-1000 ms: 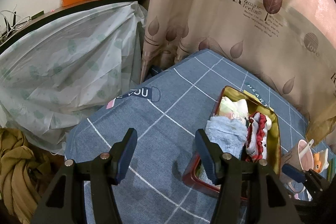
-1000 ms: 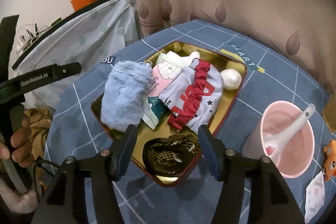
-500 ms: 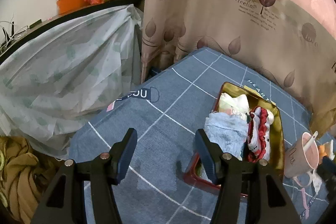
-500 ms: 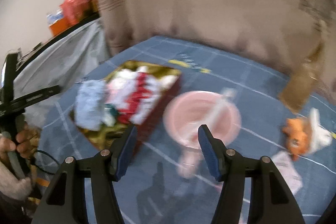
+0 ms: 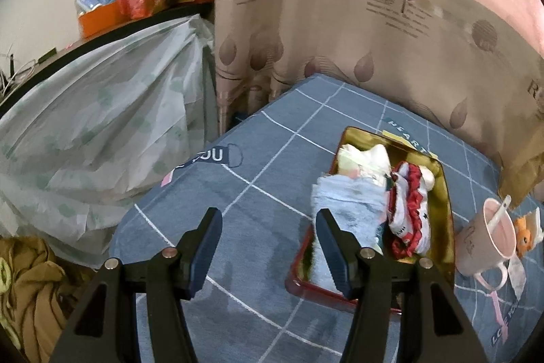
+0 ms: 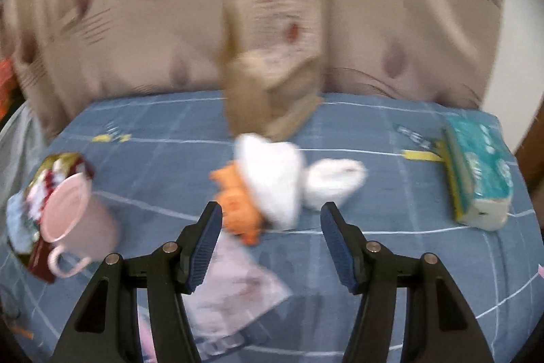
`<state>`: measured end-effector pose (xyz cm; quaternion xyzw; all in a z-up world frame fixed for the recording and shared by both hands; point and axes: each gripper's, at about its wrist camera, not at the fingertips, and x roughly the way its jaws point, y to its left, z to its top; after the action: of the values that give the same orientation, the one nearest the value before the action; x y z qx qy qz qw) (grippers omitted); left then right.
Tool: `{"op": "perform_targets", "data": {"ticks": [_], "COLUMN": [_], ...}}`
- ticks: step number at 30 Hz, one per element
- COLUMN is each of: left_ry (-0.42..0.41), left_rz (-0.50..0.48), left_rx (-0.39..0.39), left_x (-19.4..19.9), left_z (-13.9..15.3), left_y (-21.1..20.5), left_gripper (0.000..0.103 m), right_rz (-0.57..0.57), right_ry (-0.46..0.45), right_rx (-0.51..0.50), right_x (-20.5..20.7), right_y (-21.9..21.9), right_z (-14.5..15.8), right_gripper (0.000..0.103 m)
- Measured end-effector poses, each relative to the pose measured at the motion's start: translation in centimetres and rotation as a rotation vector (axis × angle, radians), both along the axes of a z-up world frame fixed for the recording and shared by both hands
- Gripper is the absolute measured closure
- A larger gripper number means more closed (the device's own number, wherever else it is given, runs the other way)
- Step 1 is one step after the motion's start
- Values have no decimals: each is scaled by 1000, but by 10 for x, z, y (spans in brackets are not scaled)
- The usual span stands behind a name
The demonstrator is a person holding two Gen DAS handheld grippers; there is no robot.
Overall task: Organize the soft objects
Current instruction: 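Grasp the white fluffy sock beside the doll with the right gripper, then lift the white fluffy sock with the right gripper while the left reaches toward the printed sachet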
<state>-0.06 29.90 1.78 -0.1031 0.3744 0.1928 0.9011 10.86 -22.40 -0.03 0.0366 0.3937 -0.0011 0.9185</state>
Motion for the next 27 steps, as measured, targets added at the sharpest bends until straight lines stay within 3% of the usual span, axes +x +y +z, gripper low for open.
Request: {"op": "perform_targets", "data": {"ticks": [8,17,19,27], "left_ry": [-40,-44,-41,42], "left_rz": [-148,-465,-543,-779], "left_rx": [96,96,92,28], "left_x": [0,15,22,46], "left_z": [18,35,35,13], "left_y": [-49,-151,-180,-281], "left_gripper": [44,43,43,43], "right_rz": [-69,-85,-65,-63], "right_ry": [28,68,70,27], "right_rx": [27,64,80,36], "right_x": [35,77,81,54], "right_y": [-39,-47,-48,-58], "right_z": [-32,-69,-76,-73], "right_gripper": [45,46,59,66]}}
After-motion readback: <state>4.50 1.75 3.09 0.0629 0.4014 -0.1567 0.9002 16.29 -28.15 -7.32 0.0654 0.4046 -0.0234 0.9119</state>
